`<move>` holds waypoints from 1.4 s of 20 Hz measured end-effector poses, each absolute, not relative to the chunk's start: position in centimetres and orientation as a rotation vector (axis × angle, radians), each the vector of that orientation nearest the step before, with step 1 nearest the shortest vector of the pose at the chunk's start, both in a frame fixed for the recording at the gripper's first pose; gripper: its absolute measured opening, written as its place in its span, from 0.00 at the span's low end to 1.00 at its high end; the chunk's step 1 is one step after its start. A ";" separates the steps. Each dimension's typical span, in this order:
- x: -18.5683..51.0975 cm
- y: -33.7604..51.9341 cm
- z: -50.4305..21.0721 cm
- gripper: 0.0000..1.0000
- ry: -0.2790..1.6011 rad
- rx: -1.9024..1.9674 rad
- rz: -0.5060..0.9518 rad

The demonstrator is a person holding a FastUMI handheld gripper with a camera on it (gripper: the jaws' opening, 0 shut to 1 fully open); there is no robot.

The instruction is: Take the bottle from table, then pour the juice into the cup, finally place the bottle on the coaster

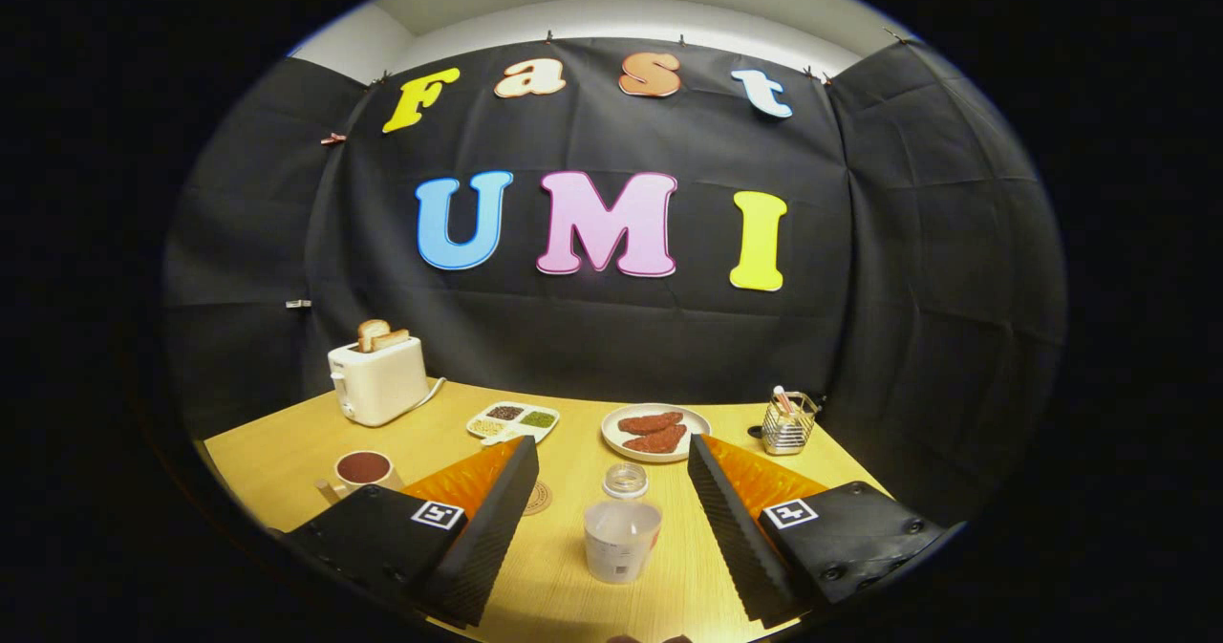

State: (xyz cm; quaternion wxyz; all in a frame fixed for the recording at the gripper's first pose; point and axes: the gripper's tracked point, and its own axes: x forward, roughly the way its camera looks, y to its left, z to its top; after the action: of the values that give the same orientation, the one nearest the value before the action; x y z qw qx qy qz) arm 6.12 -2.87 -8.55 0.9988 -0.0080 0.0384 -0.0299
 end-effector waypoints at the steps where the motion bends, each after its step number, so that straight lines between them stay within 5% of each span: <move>1: 6.5 -3.2 -9.3 0.97 0.087 -0.009 -0.069; 28: 11.4 -4.1 -21.0 0.98 0.210 0.020 -0.091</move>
State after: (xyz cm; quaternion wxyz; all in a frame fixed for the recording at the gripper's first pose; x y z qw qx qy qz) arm 11.44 -4.14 -21.00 0.9934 0.0100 0.1046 -0.0452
